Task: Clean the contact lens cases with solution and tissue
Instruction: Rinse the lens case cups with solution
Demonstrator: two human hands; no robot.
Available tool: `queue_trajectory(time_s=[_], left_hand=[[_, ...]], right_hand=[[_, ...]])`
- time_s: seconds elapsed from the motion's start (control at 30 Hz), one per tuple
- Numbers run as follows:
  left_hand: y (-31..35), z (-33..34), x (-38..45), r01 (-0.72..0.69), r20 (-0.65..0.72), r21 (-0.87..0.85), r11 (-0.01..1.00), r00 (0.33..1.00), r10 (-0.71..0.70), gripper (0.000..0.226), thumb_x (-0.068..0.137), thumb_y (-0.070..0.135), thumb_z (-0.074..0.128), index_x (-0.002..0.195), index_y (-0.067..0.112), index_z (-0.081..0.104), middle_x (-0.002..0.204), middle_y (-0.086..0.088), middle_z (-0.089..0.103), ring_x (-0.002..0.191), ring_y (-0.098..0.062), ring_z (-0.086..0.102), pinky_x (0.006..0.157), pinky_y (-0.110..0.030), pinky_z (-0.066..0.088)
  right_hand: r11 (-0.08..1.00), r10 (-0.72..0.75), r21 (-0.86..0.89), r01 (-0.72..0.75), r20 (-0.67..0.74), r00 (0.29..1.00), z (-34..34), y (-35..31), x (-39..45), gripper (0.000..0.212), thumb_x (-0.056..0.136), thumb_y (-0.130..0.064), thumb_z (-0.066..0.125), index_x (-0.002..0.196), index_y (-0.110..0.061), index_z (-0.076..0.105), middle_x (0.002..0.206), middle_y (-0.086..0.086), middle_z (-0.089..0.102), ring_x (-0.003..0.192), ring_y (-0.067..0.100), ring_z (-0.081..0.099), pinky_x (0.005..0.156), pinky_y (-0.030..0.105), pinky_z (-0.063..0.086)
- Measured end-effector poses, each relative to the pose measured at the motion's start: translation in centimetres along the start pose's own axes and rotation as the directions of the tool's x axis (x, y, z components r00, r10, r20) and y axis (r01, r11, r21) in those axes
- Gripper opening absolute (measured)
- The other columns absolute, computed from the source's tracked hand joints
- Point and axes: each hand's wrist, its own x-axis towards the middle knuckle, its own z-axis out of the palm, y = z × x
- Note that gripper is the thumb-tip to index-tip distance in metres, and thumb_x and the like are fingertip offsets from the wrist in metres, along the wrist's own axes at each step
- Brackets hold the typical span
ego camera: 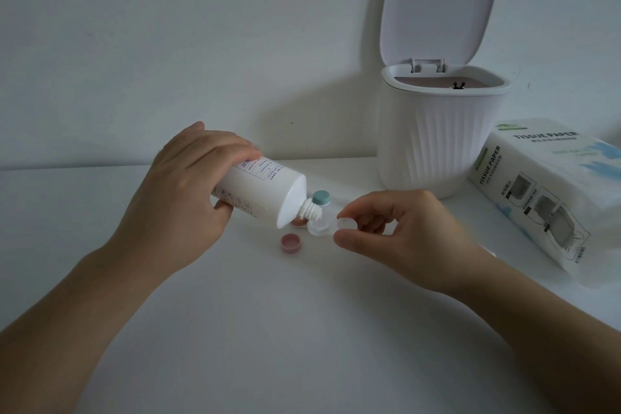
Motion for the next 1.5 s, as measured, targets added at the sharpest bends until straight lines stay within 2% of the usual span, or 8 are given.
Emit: queue_trajectory(time_s=[0.23, 0.37, 0.77, 0.93, 1.07, 1.27, 1.4, 1.5], left_hand=[[0.14, -0.13, 0.06, -0.016, 0.004, 0.017, 1.000, 1.000, 0.016, 0.067, 0.058, -0.020, 0.073, 0.120, 0.006, 0.066, 0.122, -0.007, 0.068, 0.117, -0.032, 0.063, 0.121, -0.044, 0.030], [0.32, -0.16, 0.09, -0.017, 0.001, 0.018, 1.000, 1.000, 0.017, 0.066, 0.059, -0.020, 0.072, 0.119, 0.006, 0.067, 0.121, -0.007, 0.068, 0.116, -0.032, 0.063, 0.121, -0.043, 0.029], [0.10, -0.10, 0.04, -0.015, 0.004, 0.023, 1.000, 1.000, 0.015, 0.069, 0.058, -0.020, 0.074, 0.121, 0.007, 0.065, 0.122, -0.007, 0.067, 0.117, -0.032, 0.062, 0.120, -0.044, 0.031], [0.13, -0.17, 0.06, -0.010, 0.007, 0.025, 1.000, 1.000, 0.010, 0.069, 0.058, -0.019, 0.075, 0.121, 0.007, 0.066, 0.121, -0.007, 0.068, 0.116, -0.031, 0.063, 0.120, -0.043, 0.031], [0.23, -0.14, 0.05, -0.013, 0.000, 0.027, 1.000, 1.000, 0.013, 0.068, 0.058, -0.019, 0.076, 0.120, 0.007, 0.066, 0.120, -0.007, 0.068, 0.115, -0.032, 0.064, 0.119, -0.043, 0.032], [0.18, -0.07, 0.10, -0.014, -0.008, 0.022, 1.000, 1.000, 0.014, 0.069, 0.058, -0.018, 0.077, 0.122, 0.006, 0.065, 0.123, -0.007, 0.067, 0.117, -0.031, 0.063, 0.118, -0.046, 0.034], [0.38, -0.01, -0.08, 0.043, 0.003, -0.026, 0.999, 0.999, -0.043, 0.071, 0.059, -0.016, 0.081, 0.124, 0.009, 0.064, 0.125, -0.004, 0.066, 0.118, -0.027, 0.060, 0.120, -0.040, 0.032], [0.62, -0.11, -0.34, 0.108, -0.005, -0.094, 0.990, 0.994, -0.109, 0.070, 0.061, -0.013, 0.085, 0.124, 0.011, 0.064, 0.124, 0.004, 0.064, 0.117, -0.020, 0.056, 0.116, -0.020, 0.029]], right_hand=[[1.000, 0.016, -0.005, -0.016, 0.015, 1.000, 0.02, 0.24, 0.08, 0.010, 0.079, -0.029, 0.083, 0.087, -0.032, 0.077, 0.076, -0.015, 0.073, 0.066, 0.000, 0.067, 0.063, 0.009, 0.049], [1.000, 0.023, -0.001, -0.023, 0.014, 1.000, 0.04, 0.22, 0.06, 0.009, 0.080, -0.028, 0.083, 0.086, -0.031, 0.078, 0.075, -0.014, 0.073, 0.064, -0.003, 0.065, 0.061, 0.006, 0.045], [0.999, 0.043, 0.000, -0.043, 0.009, 0.999, -0.01, 0.21, 0.00, 0.009, 0.079, -0.030, 0.083, 0.086, -0.032, 0.077, 0.075, -0.018, 0.072, 0.065, -0.002, 0.065, 0.063, 0.008, 0.049], [0.999, 0.050, 0.005, -0.050, 0.014, 0.999, 0.00, 0.17, 0.02, 0.008, 0.079, -0.031, 0.082, 0.086, -0.031, 0.077, 0.076, -0.014, 0.074, 0.066, 0.001, 0.067, 0.064, 0.013, 0.053], [0.998, 0.052, 0.027, -0.052, 0.005, 0.999, 0.05, 0.20, -0.01, 0.010, 0.078, -0.028, 0.083, 0.081, -0.034, 0.075, 0.071, -0.020, 0.071, 0.062, -0.006, 0.063, 0.061, 0.006, 0.047], [0.998, 0.053, 0.025, -0.053, -0.003, 0.999, -0.01, 0.13, -0.04, 0.006, 0.079, -0.030, 0.082, 0.082, -0.032, 0.077, 0.074, -0.014, 0.073, 0.063, -0.003, 0.064, 0.062, 0.009, 0.049], [0.997, 0.052, 0.052, -0.051, -0.026, 0.998, -0.06, 0.04, 0.05, 0.007, 0.079, -0.028, 0.082, 0.081, -0.031, 0.077, 0.073, -0.011, 0.074, 0.062, -0.003, 0.063, 0.059, 0.010, 0.048], [0.997, 0.055, 0.063, -0.052, -0.045, 0.997, -0.13, 0.04, 0.11, 0.004, 0.081, -0.027, 0.081, 0.082, -0.026, 0.077, 0.075, -0.004, 0.075, 0.066, 0.011, 0.068, 0.064, 0.022, 0.053]])
